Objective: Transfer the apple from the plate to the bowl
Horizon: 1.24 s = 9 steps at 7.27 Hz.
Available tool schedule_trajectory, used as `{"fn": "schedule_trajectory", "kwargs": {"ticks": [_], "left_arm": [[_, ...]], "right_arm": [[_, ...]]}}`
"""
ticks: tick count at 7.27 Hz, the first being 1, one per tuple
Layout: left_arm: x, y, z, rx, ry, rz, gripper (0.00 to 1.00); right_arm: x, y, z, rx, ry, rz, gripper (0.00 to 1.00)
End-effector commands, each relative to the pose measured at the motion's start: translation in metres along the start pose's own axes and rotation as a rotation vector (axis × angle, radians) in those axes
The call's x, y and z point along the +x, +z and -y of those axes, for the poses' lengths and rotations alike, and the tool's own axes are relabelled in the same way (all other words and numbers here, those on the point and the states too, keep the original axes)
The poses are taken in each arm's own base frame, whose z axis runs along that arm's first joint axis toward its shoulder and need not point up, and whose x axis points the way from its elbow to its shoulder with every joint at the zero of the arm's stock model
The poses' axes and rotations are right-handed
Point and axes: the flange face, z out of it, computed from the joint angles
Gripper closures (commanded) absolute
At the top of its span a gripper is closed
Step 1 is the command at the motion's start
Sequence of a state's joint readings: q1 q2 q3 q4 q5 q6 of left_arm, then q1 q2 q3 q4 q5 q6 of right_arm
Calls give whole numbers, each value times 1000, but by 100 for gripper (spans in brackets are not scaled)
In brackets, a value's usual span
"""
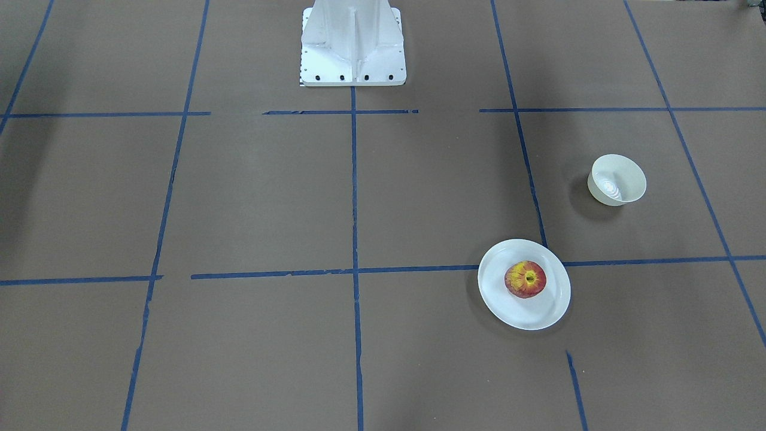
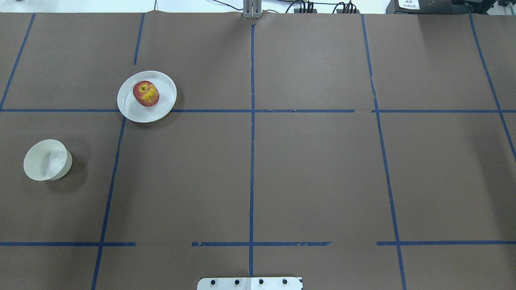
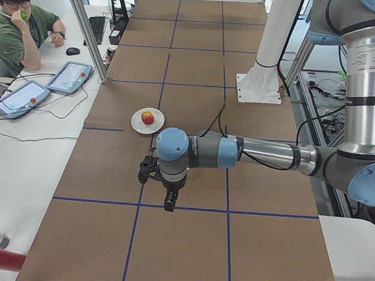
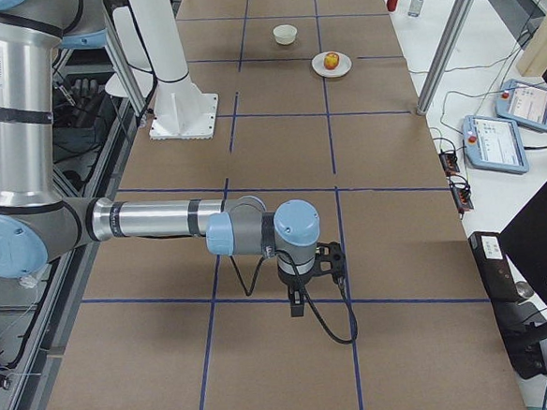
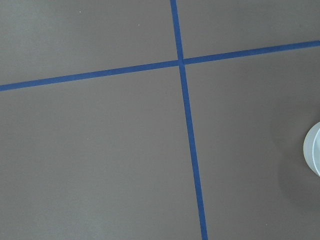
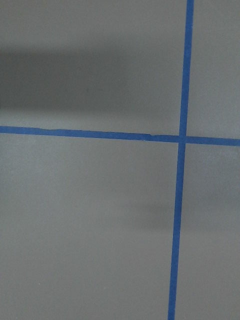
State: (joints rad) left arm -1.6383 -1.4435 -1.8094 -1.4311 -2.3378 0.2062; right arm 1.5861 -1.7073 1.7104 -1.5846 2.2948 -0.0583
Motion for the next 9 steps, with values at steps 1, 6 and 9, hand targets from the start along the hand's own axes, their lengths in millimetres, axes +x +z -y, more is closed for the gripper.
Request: {"fn": "schedule_trajectory", "kwargs": {"ticks": [1, 6, 9], "left_arm": [[0, 1, 0, -3, 0, 1, 0], [52, -7, 48, 193, 126, 2, 0], [206, -4, 167, 192, 7, -99, 0]], "right_arm": [[0, 0, 0, 0, 0, 0, 0], [0, 0, 0, 0, 0, 0, 0], [0, 0, 0, 0, 0, 0, 0]]}}
